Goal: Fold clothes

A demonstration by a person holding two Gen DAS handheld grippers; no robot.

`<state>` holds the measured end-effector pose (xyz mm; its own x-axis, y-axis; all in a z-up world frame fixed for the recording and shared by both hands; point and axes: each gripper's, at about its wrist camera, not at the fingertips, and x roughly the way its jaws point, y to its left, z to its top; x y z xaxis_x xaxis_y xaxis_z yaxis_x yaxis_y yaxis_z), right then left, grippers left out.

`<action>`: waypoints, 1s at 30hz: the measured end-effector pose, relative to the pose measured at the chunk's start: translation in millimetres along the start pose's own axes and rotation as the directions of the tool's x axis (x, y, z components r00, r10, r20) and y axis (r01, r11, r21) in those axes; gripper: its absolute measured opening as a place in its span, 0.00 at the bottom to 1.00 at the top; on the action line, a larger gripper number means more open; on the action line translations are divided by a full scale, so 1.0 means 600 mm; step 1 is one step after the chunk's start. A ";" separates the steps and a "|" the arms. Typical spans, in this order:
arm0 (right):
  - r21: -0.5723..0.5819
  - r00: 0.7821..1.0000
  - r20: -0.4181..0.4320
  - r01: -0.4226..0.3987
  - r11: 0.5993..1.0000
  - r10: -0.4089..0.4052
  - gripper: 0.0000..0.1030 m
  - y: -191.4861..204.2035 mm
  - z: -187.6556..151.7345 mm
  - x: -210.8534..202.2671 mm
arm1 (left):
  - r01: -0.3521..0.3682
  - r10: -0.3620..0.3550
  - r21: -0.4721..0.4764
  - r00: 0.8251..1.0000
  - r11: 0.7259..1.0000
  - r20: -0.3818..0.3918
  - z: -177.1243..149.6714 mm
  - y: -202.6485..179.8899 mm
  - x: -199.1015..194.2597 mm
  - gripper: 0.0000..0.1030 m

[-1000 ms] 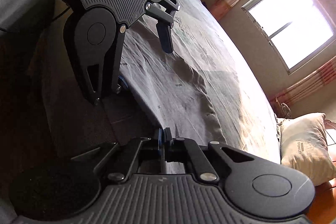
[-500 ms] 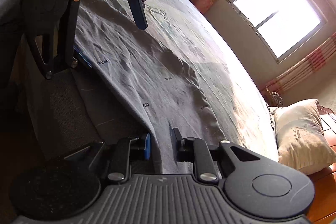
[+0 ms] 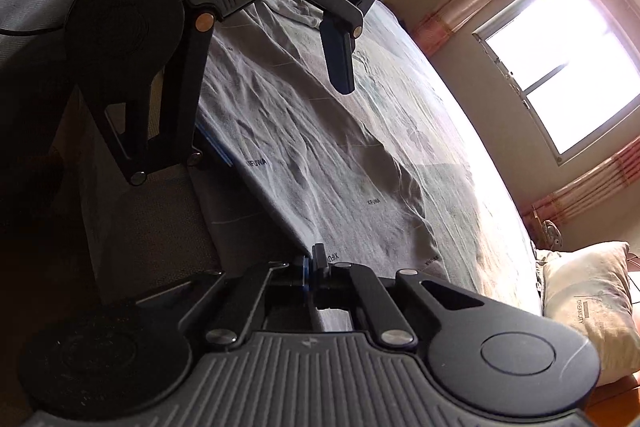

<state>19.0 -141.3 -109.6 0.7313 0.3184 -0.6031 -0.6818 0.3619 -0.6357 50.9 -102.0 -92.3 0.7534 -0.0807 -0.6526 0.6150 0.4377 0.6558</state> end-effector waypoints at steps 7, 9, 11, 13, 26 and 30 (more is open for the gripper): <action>-0.015 0.998 -0.022 -0.055 0.998 0.055 0.02 0.002 -0.005 -0.015 | 0.094 -0.094 -0.055 0.996 0.994 -0.004 -0.011 0.003 -0.012 0.57; -0.019 0.997 -0.037 -0.069 0.997 0.068 0.04 0.010 -0.008 -0.012 | 0.094 -0.095 -0.068 0.995 0.993 -0.007 -0.018 -0.002 -0.004 0.59; -0.006 0.997 -0.037 -0.070 0.998 0.070 0.06 0.014 -0.011 -0.009 | 0.114 -0.115 -0.116 0.993 0.987 -0.005 -0.020 0.008 -0.006 0.58; 0.045 0.995 -0.033 -0.094 0.995 0.095 0.07 -0.002 -0.013 -0.021 | 0.143 -0.145 -0.150 0.989 0.978 -0.002 -0.025 0.022 -0.017 0.60; 0.510 0.995 -0.076 -0.017 0.860 0.065 0.33 -0.152 -0.111 -0.036 | 0.175 -0.168 -0.256 0.985 0.951 0.050 -0.016 0.086 -0.009 0.71; 0.658 0.990 -0.102 -0.009 0.753 0.101 0.38 -0.163 -0.164 -0.009 | 0.166 -0.182 -0.374 0.983 0.912 -0.008 -0.032 0.098 0.050 0.72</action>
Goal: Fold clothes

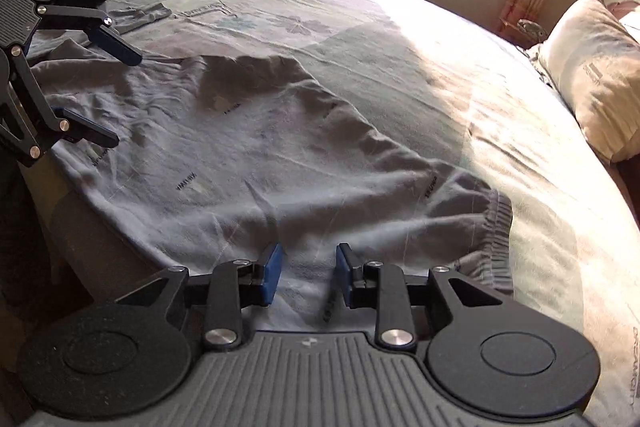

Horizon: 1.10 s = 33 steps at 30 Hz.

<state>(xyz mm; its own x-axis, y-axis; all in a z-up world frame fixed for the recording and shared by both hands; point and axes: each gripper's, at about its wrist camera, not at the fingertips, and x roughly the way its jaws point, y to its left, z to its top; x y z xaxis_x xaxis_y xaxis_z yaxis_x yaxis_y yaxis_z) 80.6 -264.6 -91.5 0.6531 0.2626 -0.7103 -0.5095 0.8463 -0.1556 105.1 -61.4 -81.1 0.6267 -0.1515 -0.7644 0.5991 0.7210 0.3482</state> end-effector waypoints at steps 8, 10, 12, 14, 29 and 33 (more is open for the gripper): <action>0.162 0.998 0.019 0.055 0.985 -0.059 0.48 -0.062 -0.049 -0.061 | 0.046 -0.047 -0.249 0.999 0.967 0.002 -0.005 0.073 0.013 0.75; 0.203 0.996 0.056 0.053 0.978 -0.066 0.49 -0.067 -0.041 -0.064 | 0.083 -0.081 -0.289 0.997 0.954 0.020 0.004 0.079 0.019 0.75; 0.244 0.995 0.068 0.052 0.968 -0.070 0.49 -0.070 -0.035 -0.051 | 0.077 -0.080 -0.306 0.997 0.949 0.004 0.009 0.081 0.034 0.75; 0.306 0.998 0.013 0.061 0.950 -0.068 0.49 -0.073 -0.040 -0.028 | 0.028 -0.048 -0.327 0.997 0.945 -0.052 0.002 0.089 0.057 0.79; 0.705 0.999 0.035 -0.022 0.709 -0.004 0.41 -0.115 -0.098 -0.048 | 0.089 -0.104 -0.371 0.994 0.924 -0.020 -0.004 0.105 0.052 0.79; 0.718 0.998 0.061 -0.037 0.695 -0.010 0.02 -0.118 -0.098 -0.051 | 0.072 -0.092 -0.361 0.995 0.930 -0.037 -0.011 0.101 0.057 0.80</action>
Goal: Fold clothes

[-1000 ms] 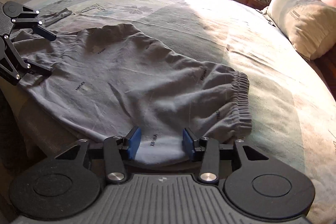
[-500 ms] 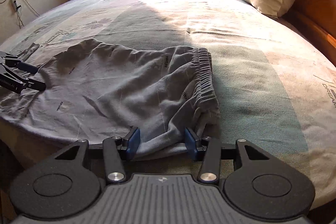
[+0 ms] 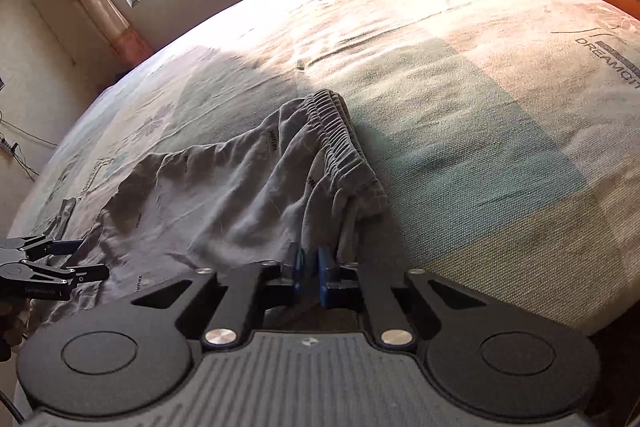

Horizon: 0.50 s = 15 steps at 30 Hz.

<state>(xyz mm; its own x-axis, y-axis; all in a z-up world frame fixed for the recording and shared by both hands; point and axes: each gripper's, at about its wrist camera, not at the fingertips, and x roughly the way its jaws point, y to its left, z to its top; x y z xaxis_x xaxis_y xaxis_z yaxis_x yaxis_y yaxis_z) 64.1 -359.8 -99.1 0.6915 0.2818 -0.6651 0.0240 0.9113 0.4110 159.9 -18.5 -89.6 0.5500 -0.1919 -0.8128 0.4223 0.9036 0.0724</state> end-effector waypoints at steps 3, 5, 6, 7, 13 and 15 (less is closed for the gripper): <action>-0.011 1.000 -0.003 -0.017 1.000 0.017 0.02 0.008 -0.003 -0.005 | -0.002 0.002 0.002 1.000 1.000 -0.005 -0.001 0.003 -0.004 0.80; -0.021 1.000 -0.015 -0.022 1.000 0.022 0.02 0.012 -0.012 -0.010 | -0.004 0.004 0.011 1.000 1.000 -0.011 -0.004 0.006 -0.008 0.80; -0.025 1.000 -0.020 -0.023 0.999 0.023 0.02 0.013 -0.016 -0.012 | -0.003 0.003 0.011 1.000 1.000 -0.014 -0.006 0.008 -0.009 0.80; -0.017 1.000 -0.017 -0.018 1.000 0.018 0.02 0.011 -0.017 -0.013 | -0.002 0.002 0.008 1.000 1.000 -0.016 -0.008 0.011 -0.010 0.80; 0.011 1.000 0.016 0.012 1.000 -0.012 0.11 0.002 -0.016 -0.024 | 0.012 -0.012 0.027 1.000 1.000 0.013 -0.003 0.003 -0.027 0.80; -0.009 0.998 0.053 0.021 1.000 -0.020 0.11 0.008 -0.003 -0.034 | 0.020 -0.021 0.043 1.000 0.999 0.023 0.003 -0.006 -0.029 0.80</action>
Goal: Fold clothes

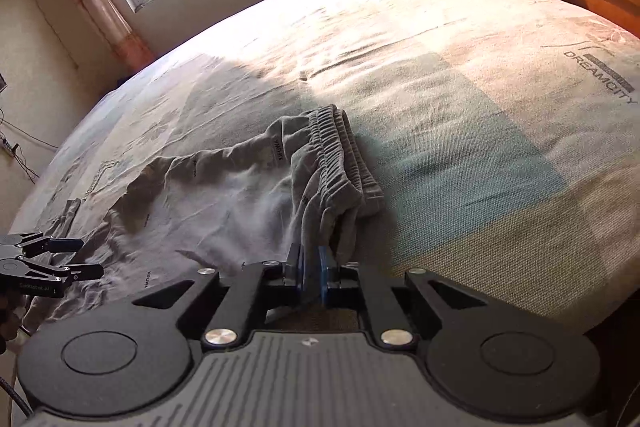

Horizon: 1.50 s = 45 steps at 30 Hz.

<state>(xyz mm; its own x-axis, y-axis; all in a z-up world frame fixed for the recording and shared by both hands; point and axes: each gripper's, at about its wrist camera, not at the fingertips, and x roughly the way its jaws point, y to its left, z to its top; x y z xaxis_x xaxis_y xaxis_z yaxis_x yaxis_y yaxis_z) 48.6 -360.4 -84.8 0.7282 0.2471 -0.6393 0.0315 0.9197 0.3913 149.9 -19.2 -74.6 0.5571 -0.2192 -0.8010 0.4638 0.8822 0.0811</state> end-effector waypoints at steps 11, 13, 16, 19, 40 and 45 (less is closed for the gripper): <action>-0.133 0.995 0.023 0.100 0.986 -0.098 0.00 0.000 0.042 0.070 | 0.101 -0.100 0.063 0.995 0.993 -0.010 0.023 -0.062 0.018 0.80; -0.119 0.995 0.024 0.095 0.988 -0.093 0.00 -0.012 0.049 0.074 | 0.093 -0.091 0.051 0.995 0.994 -0.035 0.018 -0.063 0.026 0.80; -0.154 0.997 0.035 0.078 0.985 -0.073 0.12 0.013 0.052 0.060 | 0.127 -0.126 0.044 0.992 0.991 -0.018 0.012 -0.068 0.018 0.80; -0.194 0.998 0.030 0.059 0.979 -0.055 0.22 0.037 0.047 0.054 | 0.154 -0.154 0.049 0.988 0.987 -0.020 0.011 -0.081 0.017 0.81; -0.253 0.997 -0.069 0.004 0.967 -0.022 0.44 0.077 0.001 0.080 | 0.122 -0.099 -0.314 0.991 0.942 0.087 0.054 0.061 0.028 0.81; -0.287 0.998 -0.065 0.001 0.958 -0.021 0.49 0.091 -0.001 0.087 | 0.350 -0.311 -0.279 0.934 0.894 0.174 0.090 0.029 0.032 0.82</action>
<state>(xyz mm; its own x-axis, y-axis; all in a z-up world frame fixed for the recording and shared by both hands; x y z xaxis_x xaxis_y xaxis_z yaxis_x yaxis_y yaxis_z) 87.9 -297.4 -97.3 0.6810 0.2474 -0.6893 -0.1657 0.9689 0.1840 205.9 -30.6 -56.7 0.4961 -0.5518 -0.6704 0.4178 0.8285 -0.3729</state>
